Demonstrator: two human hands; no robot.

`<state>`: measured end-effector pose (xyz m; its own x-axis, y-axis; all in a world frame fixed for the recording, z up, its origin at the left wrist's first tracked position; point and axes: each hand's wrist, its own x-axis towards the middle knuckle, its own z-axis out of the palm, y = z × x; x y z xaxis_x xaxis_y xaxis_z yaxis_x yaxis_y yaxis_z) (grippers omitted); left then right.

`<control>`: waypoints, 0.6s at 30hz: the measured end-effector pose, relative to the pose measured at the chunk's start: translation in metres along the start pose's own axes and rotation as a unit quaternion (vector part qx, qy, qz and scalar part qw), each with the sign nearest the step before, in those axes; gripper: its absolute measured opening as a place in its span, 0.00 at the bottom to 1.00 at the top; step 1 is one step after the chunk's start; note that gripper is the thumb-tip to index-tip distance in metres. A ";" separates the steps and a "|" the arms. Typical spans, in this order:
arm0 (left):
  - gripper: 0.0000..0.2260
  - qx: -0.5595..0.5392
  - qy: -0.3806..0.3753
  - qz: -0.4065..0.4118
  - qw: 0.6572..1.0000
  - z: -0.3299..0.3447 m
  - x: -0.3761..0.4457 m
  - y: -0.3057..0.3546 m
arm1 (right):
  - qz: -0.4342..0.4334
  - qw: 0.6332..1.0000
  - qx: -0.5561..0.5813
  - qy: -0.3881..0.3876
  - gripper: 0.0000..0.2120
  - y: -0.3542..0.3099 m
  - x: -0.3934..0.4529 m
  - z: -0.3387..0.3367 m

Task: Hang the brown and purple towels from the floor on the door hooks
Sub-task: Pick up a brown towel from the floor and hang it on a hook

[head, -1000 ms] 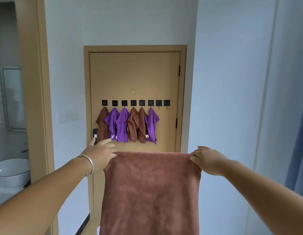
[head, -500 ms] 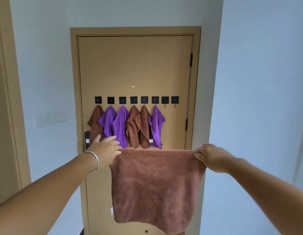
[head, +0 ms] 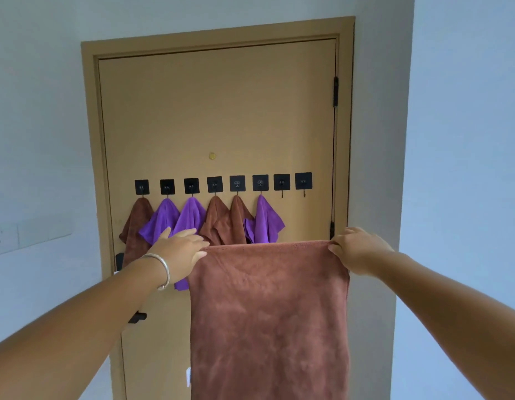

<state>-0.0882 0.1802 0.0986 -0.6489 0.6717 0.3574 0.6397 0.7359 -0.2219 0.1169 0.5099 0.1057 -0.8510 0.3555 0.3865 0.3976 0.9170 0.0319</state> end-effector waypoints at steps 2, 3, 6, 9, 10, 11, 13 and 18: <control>0.19 -0.001 0.015 -0.007 1.000 0.010 0.026 0.000 | 0.008 1.000 -0.014 0.015 0.21 0.006 0.028 0.011; 0.19 -0.004 0.020 -0.009 1.000 0.014 0.038 -0.001 | 0.015 0.999 -0.020 0.021 0.21 0.009 0.041 0.015; 0.20 -0.011 0.025 0.001 1.000 0.026 0.075 -0.003 | 0.032 0.999 -0.032 0.029 0.21 0.018 0.079 0.031; 0.20 -0.024 0.039 0.010 0.999 0.039 0.116 -0.007 | 0.058 0.997 -0.029 0.041 0.21 0.025 0.119 0.045; 0.20 -0.028 0.043 0.013 0.999 0.042 0.130 -0.009 | 0.063 0.997 -0.030 0.042 0.21 0.027 0.131 0.048; 0.20 -0.030 0.047 0.018 0.998 0.044 0.142 -0.010 | 0.070 0.996 -0.030 0.043 0.20 0.028 0.140 0.050; 0.20 -0.038 0.064 0.036 0.997 0.048 0.169 -0.012 | 0.088 0.995 -0.028 0.046 0.20 0.031 0.160 0.053; 0.19 -0.066 0.148 0.076 0.984 0.047 0.236 -0.017 | 0.150 0.987 0.002 0.064 0.16 0.037 0.209 0.048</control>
<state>-0.2717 0.3306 0.1438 -0.4052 0.7048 0.5824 0.7808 0.5981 -0.1806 -0.0626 0.6271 0.1430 -0.6449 0.5854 0.4913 0.6230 0.7751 -0.1056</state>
